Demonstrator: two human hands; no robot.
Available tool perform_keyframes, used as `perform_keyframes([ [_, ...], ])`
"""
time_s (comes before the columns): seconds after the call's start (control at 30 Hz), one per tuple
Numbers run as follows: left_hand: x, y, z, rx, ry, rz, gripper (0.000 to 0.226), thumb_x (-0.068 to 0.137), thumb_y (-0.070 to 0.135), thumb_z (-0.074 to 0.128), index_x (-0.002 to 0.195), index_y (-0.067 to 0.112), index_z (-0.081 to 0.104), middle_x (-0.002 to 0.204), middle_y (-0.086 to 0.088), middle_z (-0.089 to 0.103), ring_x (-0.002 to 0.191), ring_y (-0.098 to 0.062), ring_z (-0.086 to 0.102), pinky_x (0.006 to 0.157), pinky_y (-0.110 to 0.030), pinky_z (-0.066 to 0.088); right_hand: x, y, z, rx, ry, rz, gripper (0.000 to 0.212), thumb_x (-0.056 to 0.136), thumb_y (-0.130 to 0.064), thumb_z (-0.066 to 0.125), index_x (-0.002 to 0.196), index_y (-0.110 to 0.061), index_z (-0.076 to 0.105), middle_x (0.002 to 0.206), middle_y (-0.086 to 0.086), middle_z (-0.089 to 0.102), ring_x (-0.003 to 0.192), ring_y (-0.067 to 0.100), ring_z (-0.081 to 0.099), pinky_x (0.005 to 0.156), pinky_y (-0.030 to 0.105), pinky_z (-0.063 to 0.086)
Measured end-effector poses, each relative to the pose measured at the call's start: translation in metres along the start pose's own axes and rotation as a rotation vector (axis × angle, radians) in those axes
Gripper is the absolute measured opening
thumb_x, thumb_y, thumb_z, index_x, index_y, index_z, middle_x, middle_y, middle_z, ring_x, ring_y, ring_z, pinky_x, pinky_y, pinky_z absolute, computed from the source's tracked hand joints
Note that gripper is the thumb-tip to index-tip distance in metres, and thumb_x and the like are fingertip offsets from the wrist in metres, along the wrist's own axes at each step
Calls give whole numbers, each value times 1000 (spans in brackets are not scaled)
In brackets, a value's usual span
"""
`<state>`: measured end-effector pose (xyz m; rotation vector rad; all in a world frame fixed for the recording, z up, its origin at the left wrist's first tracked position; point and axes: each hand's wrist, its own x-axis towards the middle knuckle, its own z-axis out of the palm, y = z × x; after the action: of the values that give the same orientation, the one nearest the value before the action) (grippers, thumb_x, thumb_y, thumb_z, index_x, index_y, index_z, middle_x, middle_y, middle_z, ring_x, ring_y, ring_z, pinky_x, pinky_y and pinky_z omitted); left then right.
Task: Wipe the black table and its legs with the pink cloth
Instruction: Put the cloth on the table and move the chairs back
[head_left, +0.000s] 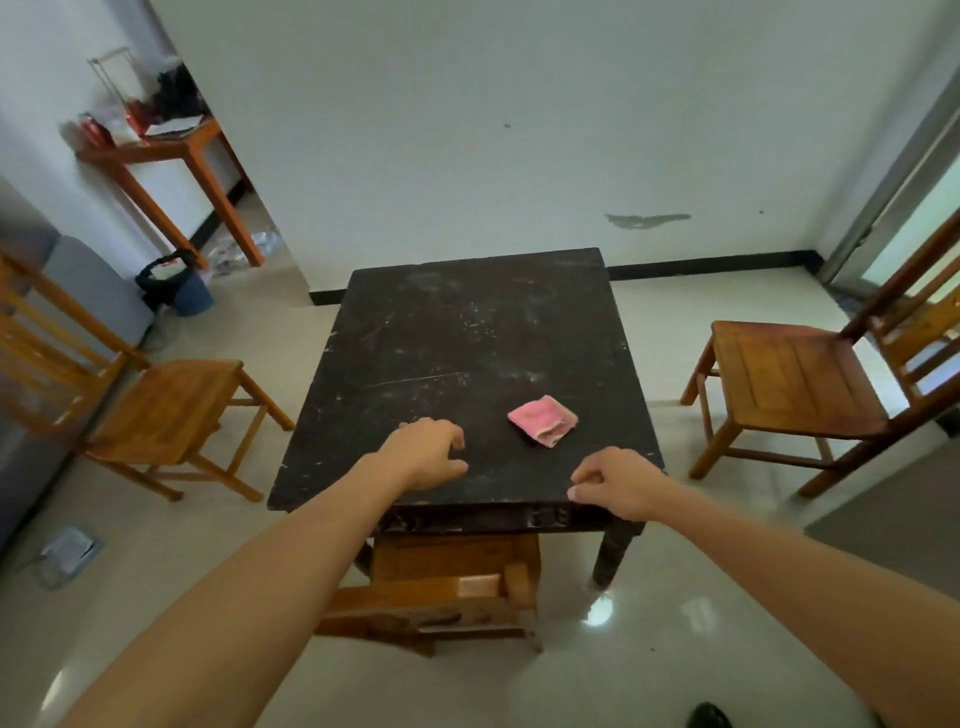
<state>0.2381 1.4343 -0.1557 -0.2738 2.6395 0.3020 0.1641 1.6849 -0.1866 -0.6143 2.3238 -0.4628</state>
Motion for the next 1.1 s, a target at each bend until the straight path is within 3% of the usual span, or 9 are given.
perform_keyframes([
  [0.17, 69, 117, -13, 30, 92, 103, 33, 92, 40, 52, 119, 22, 61, 114, -3, 66, 98, -20, 62, 81, -35, 50, -1, 92, -70, -144, 118, 38, 34, 94, -41, 58, 121, -21, 63, 109, -2, 67, 95, 11, 63, 88, 29, 53],
  [0.33, 139, 236, -17, 69, 126, 182, 37, 94, 40, 53, 128, 24, 54, 123, -5, 61, 107, -25, 59, 89, -39, 48, 13, 198, -152, -326, 230, 20, 42, 96, -45, 50, 132, -23, 54, 128, 1, 61, 113, 20, 59, 94, 34, 49],
  [0.5, 189, 326, -30, 106, 181, 250, 36, 94, 35, 52, 127, 22, 54, 121, -3, 62, 106, -24, 60, 86, -38, 46, 24, 270, -223, -417, 323, 34, 43, 97, -45, 46, 133, -22, 53, 127, 2, 59, 110, 22, 59, 86, 35, 51],
  [0.73, 276, 367, -84, 181, 307, 271, 33, 97, 33, 48, 126, 18, 54, 116, -2, 61, 97, -21, 61, 79, -32, 46, 80, 320, -304, -390, 424, -8, 39, 98, -43, 48, 129, -20, 53, 117, 0, 61, 93, 16, 63, 80, 31, 56],
  [0.87, 344, 381, -117, 261, 433, 286, 34, 97, 35, 46, 125, 17, 54, 113, -2, 59, 94, -18, 59, 84, -31, 48, 127, 342, -361, -476, 527, -24, 44, 98, -45, 47, 134, -20, 49, 125, 0, 58, 106, 17, 60, 90, 32, 52],
  [1.1, 458, 419, -206, 366, 573, 337, 38, 97, 37, 42, 128, 16, 50, 126, -6, 52, 114, -23, 49, 98, -37, 38, 184, 378, -478, -551, 676, 41, 50, 98, -49, 43, 138, -20, 46, 140, 1, 50, 125, 20, 50, 103, 35, 43],
])
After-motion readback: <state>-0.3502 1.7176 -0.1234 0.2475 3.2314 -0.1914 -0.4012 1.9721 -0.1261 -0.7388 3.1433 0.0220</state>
